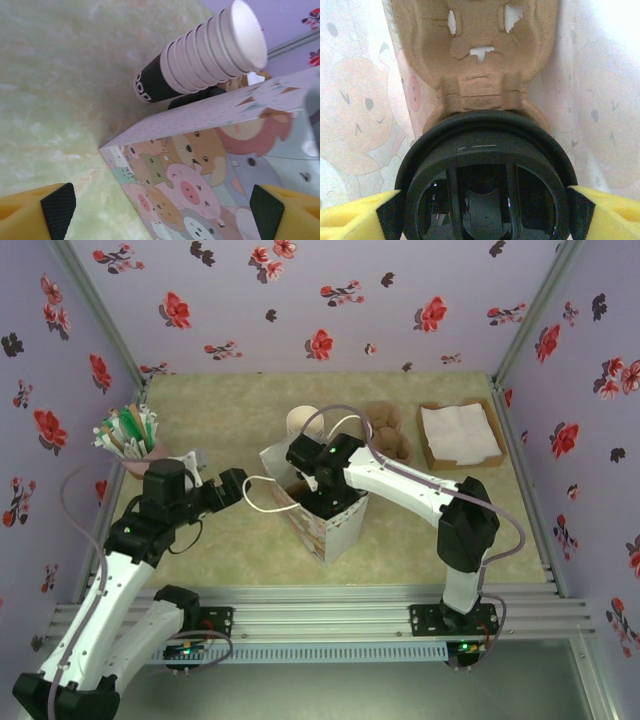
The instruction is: Pack the takeout coffee
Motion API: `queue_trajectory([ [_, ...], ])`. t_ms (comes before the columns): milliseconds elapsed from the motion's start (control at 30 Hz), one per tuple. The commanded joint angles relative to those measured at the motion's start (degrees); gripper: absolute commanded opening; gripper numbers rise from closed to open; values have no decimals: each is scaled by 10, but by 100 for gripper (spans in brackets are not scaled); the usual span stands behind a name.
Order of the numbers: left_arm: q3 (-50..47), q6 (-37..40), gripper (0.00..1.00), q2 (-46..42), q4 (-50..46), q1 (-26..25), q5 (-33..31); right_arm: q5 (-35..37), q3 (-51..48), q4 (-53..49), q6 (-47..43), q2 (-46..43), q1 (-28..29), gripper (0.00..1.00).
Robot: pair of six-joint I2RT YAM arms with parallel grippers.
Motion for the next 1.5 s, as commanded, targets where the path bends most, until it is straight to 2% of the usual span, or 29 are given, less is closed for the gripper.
queue_trajectory([
  [0,35,31,93,-10,-10,4,11,7,12,-26,12,16,2,86],
  [300,103,100,93,10,-26,5,36,15,23,-35,12,9,2,89],
  [767,225,206,95,130,-82,3,100,24,32,-41,13,0,3,94],
  [1133,242,216,95,189,-71,-6,122,27,39,-39,16,-8,2,99],
  [1467,232,209,94,205,-53,-17,122,32,41,-41,19,-16,2,99],
])
